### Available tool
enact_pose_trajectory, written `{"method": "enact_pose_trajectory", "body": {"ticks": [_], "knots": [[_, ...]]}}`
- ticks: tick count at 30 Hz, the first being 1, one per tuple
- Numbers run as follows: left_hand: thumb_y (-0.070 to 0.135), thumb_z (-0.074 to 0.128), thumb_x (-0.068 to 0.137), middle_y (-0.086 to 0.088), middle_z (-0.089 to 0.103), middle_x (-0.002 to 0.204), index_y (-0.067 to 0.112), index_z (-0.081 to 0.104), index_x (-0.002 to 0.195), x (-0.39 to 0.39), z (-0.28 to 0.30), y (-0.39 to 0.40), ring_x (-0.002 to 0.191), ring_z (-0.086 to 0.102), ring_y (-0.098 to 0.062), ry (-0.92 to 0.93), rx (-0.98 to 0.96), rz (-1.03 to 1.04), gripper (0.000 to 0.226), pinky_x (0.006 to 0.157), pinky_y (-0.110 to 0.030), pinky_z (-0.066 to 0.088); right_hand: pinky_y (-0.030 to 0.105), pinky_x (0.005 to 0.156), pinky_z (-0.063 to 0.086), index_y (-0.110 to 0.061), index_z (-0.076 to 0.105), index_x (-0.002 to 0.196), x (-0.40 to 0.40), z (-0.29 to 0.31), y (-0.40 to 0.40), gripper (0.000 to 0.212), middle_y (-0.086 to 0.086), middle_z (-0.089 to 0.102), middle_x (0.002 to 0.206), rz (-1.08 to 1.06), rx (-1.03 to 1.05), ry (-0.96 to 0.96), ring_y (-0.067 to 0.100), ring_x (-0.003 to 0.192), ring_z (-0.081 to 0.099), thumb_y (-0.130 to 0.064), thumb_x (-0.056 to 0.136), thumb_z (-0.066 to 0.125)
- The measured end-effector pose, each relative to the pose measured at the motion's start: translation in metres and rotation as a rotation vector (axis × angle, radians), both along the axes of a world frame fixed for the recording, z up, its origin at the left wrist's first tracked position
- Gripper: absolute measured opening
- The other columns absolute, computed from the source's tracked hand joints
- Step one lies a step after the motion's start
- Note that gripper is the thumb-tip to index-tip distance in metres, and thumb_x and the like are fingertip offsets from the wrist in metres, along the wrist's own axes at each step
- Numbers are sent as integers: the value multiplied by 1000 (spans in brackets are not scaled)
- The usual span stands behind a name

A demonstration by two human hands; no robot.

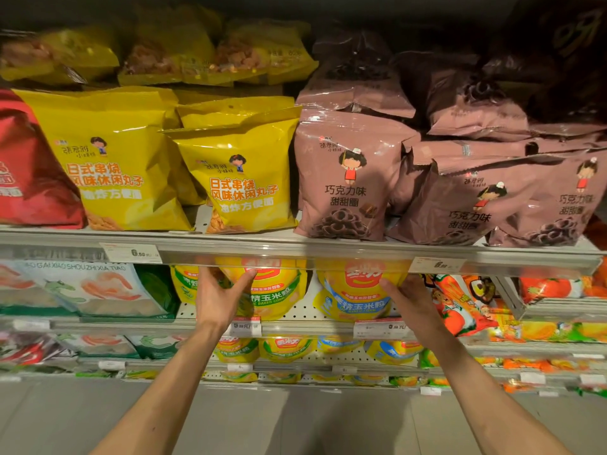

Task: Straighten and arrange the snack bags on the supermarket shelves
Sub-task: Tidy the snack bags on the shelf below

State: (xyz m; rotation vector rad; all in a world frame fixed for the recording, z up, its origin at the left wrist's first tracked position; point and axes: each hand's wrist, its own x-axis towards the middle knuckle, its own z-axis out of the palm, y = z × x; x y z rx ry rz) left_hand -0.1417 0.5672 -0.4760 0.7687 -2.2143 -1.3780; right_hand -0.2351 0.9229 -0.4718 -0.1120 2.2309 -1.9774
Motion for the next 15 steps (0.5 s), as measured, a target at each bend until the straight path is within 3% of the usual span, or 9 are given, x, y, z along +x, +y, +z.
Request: {"method": "enact_pose_trajectory", "body": {"ticks": [3, 7, 9, 12, 15], "knots": [[55, 85, 74, 3, 63, 112, 29, 44, 123, -3, 1, 7, 103, 60, -19, -1, -8, 2, 69, 88, -34, 46, 12, 75, 55, -11, 68, 106, -2, 1, 3, 8, -5, 78, 105, 20, -10, -50, -3, 94, 73, -12, 99, 64], [50, 84, 77, 14, 63, 100, 25, 48, 117, -7, 3, 15, 95, 60, -14, -14, 0, -9, 59, 87, -34, 46, 0, 72, 46, -8, 67, 119, -7, 4, 1, 23, -7, 72, 112, 82, 57, -65, -17, 89, 65, -22, 100, 64], [48, 84, 78, 16, 63, 97, 25, 50, 114, -7, 5, 17, 90, 61, -9, -17, 5, -28, 55, 83, -32, 45, 0, 78, 45, -12, 68, 122, -8, 7, -1, 28, -7, 72, 118, 120, 101, -69, -16, 98, 63, -28, 99, 65], [46, 84, 79, 5, 68, 102, 20, 52, 118, -8, 6, 17, 95, 63, -16, -13, 23, -38, 57, 86, -33, 47, 11, 90, 44, -20, 68, 121, -7, 10, -4, 27, -13, 73, 120, 107, 93, -90, -8, 111, 62, -33, 98, 67], [47, 83, 80, 8, 67, 99, 23, 52, 115, -6, 10, 16, 95, 62, -17, -17, 34, -35, 53, 84, -32, 46, 8, 86, 46, -34, 68, 110, -2, 13, -8, 15, -29, 74, 109, 69, 63, -89, -15, 104, 63, -29, 96, 69]]}}
